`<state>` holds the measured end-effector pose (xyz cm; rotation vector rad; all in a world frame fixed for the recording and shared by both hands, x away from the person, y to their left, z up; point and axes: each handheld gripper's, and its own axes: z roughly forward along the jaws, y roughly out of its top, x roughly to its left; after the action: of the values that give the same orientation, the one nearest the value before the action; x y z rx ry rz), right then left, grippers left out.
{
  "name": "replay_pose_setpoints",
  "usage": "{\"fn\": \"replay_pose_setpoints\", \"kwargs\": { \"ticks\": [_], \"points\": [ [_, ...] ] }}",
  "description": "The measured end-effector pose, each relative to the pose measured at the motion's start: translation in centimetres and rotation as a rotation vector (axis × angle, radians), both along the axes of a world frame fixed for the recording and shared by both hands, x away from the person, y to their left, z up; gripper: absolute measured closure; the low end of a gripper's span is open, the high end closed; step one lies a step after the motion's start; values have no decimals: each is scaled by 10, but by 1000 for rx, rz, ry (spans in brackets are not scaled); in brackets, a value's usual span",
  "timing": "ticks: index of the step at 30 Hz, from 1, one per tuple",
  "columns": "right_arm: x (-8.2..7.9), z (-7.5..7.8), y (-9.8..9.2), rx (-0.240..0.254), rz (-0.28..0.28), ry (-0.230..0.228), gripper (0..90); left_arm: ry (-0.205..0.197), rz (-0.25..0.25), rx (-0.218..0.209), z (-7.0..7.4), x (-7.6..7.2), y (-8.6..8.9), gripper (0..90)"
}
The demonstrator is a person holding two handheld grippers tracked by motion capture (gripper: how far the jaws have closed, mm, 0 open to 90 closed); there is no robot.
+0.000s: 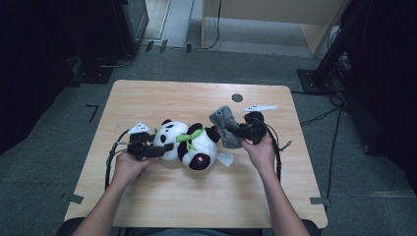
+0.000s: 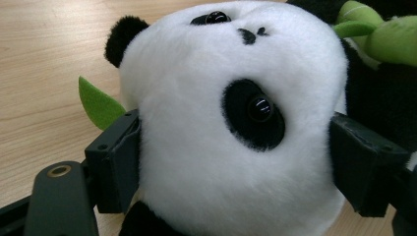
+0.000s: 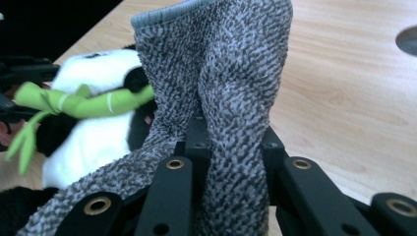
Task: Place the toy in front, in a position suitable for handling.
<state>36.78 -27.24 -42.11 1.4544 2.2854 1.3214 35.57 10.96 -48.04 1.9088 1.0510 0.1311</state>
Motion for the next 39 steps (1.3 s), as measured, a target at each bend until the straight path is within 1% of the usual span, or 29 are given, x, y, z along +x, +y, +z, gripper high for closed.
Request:
{"fn": "replay_pose_setpoints", "kwargs": {
  "ticks": [1, 4, 5, 8, 9, 10, 11, 12, 13, 14, 15, 16, 17, 19, 20, 21, 23, 24, 25, 27, 28, 30, 31, 32, 33, 34, 35, 37, 39],
  "points": [
    [0, -2, -1, -7, -5, 9, 757, 1, 0, -1, 0, 0, 0, 177],
    [2, -6, -4, -62, -20, 37, 758, 0, -1, -2, 0, 0, 1, 177],
    [2, -7, -6, -68, -26, 45, 759, -1, -2, -2, 0, 0, 1, 177],
    [2, -6, -9, -54, -39, 39, 759, -5, -4, -3, 0, 0, 1, 178],
    [1, -3, -11, -45, -45, 23, 759, -7, -5, -3, -1, 0, 1, 179],
    [-3, 7, -11, -19, -45, -21, 759, -9, -5, -4, -1, 0, 1, 179],
    [-3, 7, -11, -19, -45, -21, 759, -9, -5, -4, -1, 0, 1, 179],
    [-8, 19, -8, 0, -35, -69, 759, -10, -2, -5, -1, 0, 0, 179],
    [-11, 25, -5, 10, -26, -91, 758, -10, -2, -5, -1, 0, 0, 179],
    [-11, 25, -5, 10, -26, -91, 758, -10, 0, -8, -1, 0, 0, 179],
    [-17, 35, 4, 26, 2, -123, 758, -10, -2, -7, -1, 0, 0, 179],
    [-17, 35, 4, 26, 2, -123, 758, -12, -2, -6, -1, 0, 0, 179],
    [-20, 40, 15, 38, 41, -141, 757, -11, -2, -6, -1, 0, 0, 178],
    [-23, 42, 28, 38, 78, -141, 757, -11, -3, -6, -1, 0, 0, 178],
    [-24, 41, 35, 33, 97, -141, 756, -9, -2, -8, -1, 0, 0, 178],
    [-24, 41, 35, 33, 97, -141, 756, -9, -2, -8, -1, 0, 0, 178],
    [-25, 39, 48, 20, 131, -134, 755, -10, -2, -8, -1, 0, 0, 178],
    [-25, 35, 60, 11, 159, -126, 754, -10, 0, -8, -1, 0, 0, 178],
    [-25, 35, 60, 11, 159, -126, 754, -10, 0, -8, -1, 0, 0, 178],
    [-23, 31, 69, 9, 178, -115, 753, -10, 0, -8, -1, 0, 0, 178],
    [-22, 25, 76, 9, 190, -97, 752, -11, 0, -7, -1, 0, 0, 178],
    [-21, 18, 82, 1, 200, -82, 751, -13, -2, -3, -1, 0, 0, 178],
    [-21, 18, 82, 1, 200, -82, 751, -13, -2, -3, -1, 0, 0, 178],
    [-20, 11, 85, -2, 203, -62, 748, -11, 0, -2, -1, 0, 0, 178],
    [-20, 11, 85, -2, 203, -62, 748, -11, 0, -2, -1, 0, 0, 179],
    [-18, 4, 85, -6, 201, -54, 745, -11, 0, 1, -1, 0, 0, 179],
    [-18, 2, 84, 0, 198, -48, 745, -9, 2, 2, 0, 0, -1, 179],
    [-17, -1, 80, 9, 194, -36, 743, -7, 5, 4, 0, 0, -1, 179],
    [-17, -3, 78, 5, 192, -38, 743, -7, 5, 5, 0, 0, -2, 179]
  ]
}}
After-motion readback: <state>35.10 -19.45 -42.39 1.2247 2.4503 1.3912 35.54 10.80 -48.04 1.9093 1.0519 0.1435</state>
